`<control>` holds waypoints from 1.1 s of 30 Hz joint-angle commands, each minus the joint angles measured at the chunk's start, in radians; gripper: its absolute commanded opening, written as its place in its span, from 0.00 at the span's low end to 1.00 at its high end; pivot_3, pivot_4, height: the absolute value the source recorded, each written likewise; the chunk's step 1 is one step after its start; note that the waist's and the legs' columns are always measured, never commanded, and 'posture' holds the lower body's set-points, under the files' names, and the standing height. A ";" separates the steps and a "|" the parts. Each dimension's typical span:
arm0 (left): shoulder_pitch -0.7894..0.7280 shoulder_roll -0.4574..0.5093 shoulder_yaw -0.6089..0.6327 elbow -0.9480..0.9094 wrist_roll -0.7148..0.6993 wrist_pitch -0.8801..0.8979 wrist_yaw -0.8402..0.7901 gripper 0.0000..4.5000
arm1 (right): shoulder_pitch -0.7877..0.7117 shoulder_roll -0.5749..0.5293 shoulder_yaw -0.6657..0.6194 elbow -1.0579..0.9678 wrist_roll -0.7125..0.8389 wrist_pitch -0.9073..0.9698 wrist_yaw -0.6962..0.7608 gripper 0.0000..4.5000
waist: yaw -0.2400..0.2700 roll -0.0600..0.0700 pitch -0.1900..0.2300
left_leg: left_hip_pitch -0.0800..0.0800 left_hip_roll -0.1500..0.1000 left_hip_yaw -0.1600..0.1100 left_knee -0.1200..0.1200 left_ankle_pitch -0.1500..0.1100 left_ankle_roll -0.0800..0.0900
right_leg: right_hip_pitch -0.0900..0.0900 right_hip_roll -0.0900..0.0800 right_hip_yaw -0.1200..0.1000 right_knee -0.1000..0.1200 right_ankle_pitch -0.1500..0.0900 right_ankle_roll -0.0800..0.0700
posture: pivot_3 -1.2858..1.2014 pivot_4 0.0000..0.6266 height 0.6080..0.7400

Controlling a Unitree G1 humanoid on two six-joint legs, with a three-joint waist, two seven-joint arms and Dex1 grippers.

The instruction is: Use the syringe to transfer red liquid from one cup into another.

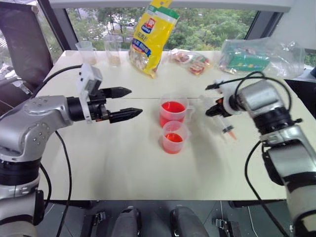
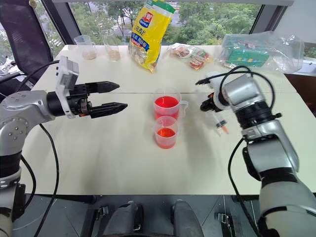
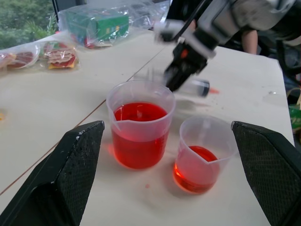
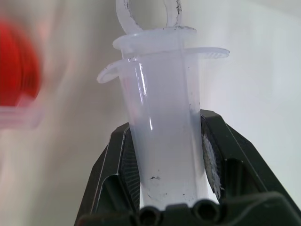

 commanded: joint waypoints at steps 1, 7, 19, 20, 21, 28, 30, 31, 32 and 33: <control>-0.044 0.002 -0.013 0.014 0.024 -0.035 -0.027 1.00 | 0.035 0.039 -0.138 -0.185 -0.003 -0.194 -0.117 0.31 | -0.008 0.000 0.000 | 0.000 0.000 0.000 0.000 0.000 0.000 | 0.000 0.000 0.000 0.000 0.000 0.000 | 0.52 0.24 1.00; -0.114 -0.018 -0.039 0.076 0.057 -0.059 -0.048 1.00 | 0.070 0.268 -0.353 -0.310 0.115 -0.461 -0.254 0.31 | -0.015 0.000 0.000 | 0.002 0.001 0.001 -0.001 0.001 -0.002 | -0.001 0.002 0.001 0.005 0.000 0.000 | 0.52 0.24 1.00; -0.202 -0.065 -0.055 0.140 0.089 -0.065 -0.046 1.00 | 0.264 0.552 -0.351 -0.336 0.232 -0.819 -0.271 0.31 | -0.001 0.000 0.000 | 0.002 0.000 0.000 0.001 0.001 -0.002 | 0.000 0.000 0.000 0.005 0.000 0.000 | 0.52 0.24 1.00; -0.211 -0.075 -0.060 0.148 0.096 -0.070 -0.045 1.00 | 0.285 0.557 -0.341 -0.330 0.226 -0.839 -0.269 0.31 | -0.002 0.000 0.000 | 0.002 0.000 0.000 0.001 0.001 -0.002 | 0.000 0.000 0.000 0.005 0.000 0.000 | 0.52 0.24 1.00; -0.226 -0.090 -0.066 0.162 0.105 -0.077 -0.043 1.00 | 0.310 0.563 -0.330 -0.320 0.219 -0.862 -0.266 0.31 | -0.004 0.000 0.000 | 0.002 0.000 0.001 0.001 0.001 -0.002 | 0.000 0.000 0.001 0.005 0.000 0.000 | 0.52 0.24 1.00; -0.335 -0.186 -0.104 0.264 0.149 -0.122 -0.061 1.00 | 0.377 0.570 -0.299 -0.271 0.207 -0.930 -0.266 0.31 | -0.007 0.000 0.000 | 0.003 0.000 0.001 0.001 0.002 -0.003 | 0.000 0.001 0.001 0.006 0.000 0.000 | 0.52 0.24 1.00; -0.362 -0.211 -0.118 0.299 0.169 -0.143 -0.071 1.00 | 0.388 0.571 -0.293 -0.264 0.207 -0.938 -0.264 0.31 | -0.006 0.000 0.000 | 0.003 0.000 0.001 0.001 0.002 -0.004 | 0.000 0.001 0.001 0.006 0.000 0.000 | 0.52 0.24 1.00; -0.372 -0.221 -0.124 0.316 0.178 -0.152 -0.076 1.00 | 0.392 0.572 -0.291 -0.261 0.206 -0.942 -0.263 0.31 | -0.006 0.000 0.000 | 0.004 0.000 0.001 0.001 0.002 -0.004 | 0.000 0.001 0.001 0.006 0.000 0.000 | 0.52 0.24 1.00; -0.381 -0.229 -0.128 0.331 0.187 -0.161 -0.080 1.00 | 0.396 0.573 -0.288 -0.259 0.206 -0.946 -0.263 0.31 | -0.006 0.000 0.000 | 0.004 0.000 0.001 0.001 0.002 -0.004 | 0.000 0.001 0.001 0.006 0.000 0.000 | 0.52 0.24 1.00; -0.388 -0.236 -0.133 0.347 0.194 -0.169 -0.086 1.00 | 0.400 0.574 -0.286 -0.257 0.205 -0.950 -0.263 0.31 | -0.006 0.000 0.000 | 0.004 0.000 0.001 0.001 0.002 -0.004 | 0.000 0.001 0.001 0.006 0.000 0.000 | 0.52 0.24 1.00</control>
